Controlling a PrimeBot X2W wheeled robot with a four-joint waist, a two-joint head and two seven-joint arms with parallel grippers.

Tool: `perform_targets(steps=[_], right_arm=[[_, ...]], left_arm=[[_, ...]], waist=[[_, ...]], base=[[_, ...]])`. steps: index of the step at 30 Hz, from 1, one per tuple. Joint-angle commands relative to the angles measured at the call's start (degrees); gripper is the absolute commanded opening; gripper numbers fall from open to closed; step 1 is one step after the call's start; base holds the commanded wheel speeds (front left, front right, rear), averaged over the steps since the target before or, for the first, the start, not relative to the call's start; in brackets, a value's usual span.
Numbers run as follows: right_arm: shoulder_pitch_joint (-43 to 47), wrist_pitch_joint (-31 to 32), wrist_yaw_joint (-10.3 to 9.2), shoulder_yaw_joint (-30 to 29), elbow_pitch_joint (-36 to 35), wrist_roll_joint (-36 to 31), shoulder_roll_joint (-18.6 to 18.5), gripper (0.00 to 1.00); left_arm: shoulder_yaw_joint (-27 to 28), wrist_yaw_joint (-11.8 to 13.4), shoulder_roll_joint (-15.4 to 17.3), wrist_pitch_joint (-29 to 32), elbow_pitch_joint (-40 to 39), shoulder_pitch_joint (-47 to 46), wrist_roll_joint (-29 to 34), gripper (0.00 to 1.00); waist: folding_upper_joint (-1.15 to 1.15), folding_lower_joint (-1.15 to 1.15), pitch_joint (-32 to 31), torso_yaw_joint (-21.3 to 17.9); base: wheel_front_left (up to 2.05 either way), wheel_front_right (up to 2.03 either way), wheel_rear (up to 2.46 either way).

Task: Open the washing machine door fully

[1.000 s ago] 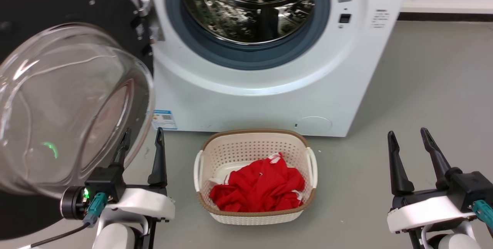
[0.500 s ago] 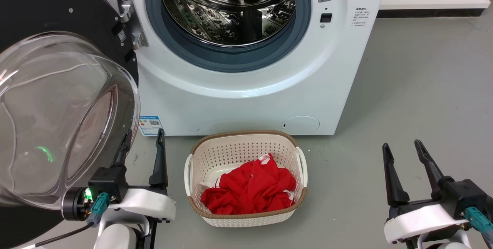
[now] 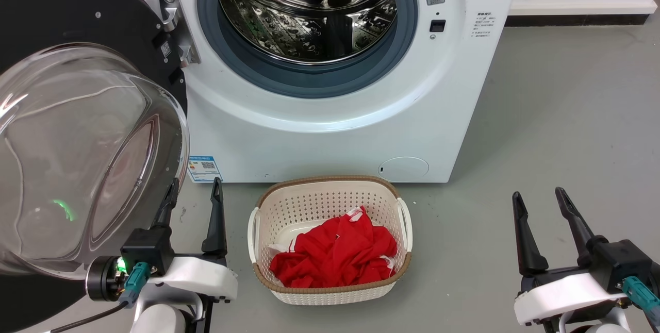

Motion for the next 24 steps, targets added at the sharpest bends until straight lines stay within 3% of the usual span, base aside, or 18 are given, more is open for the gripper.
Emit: perform_targets(steps=[1,5,6,9,24], right_arm=[[-0.7,-0.2,-0.04,0.0,0.2,0.2,0.1,1.0],[-0.7,-0.2,-0.04,0.0,0.2,0.3,0.1,1.0],[-0.1,0.0,0.0,0.0,0.2,0.4,0.0,0.0],[0.5,0.1,0.0,0.2,1.2,1.2,0.0,0.0],[-1.0,3.2,0.0,-0.3,3.1,19.7,-0.6,0.0]], left_arm=[[0.2,0.1,-0.1,-0.1,0.0,0.1,-0.1,1.0],[0.3,0.1,-0.1,-0.1,-0.1,0.2,0.0,1.0],[0.1,-0.1,-0.1,0.0,0.0,0.0,0.0,0.0],[0.3,-0.2,-0.4,0.5,1.3,0.3,-0.8,0.0],[2.2,-1.8,-0.8,4.8,1.4,0.5,-17.5,0.0]], waist=[[0.0,0.01,0.0,0.0],[0.0,0.01,0.0,0.0],[0.0,0.01,0.0,0.0],[0.0,0.01,0.0,0.0],[0.0,0.01,-0.2,0.0]], base=[[0.0,0.0,0.0],[0.0,0.0,0.0],[0.0,0.0,0.0],[0.0,0.0,0.0],[0.0,0.0,0.0]])
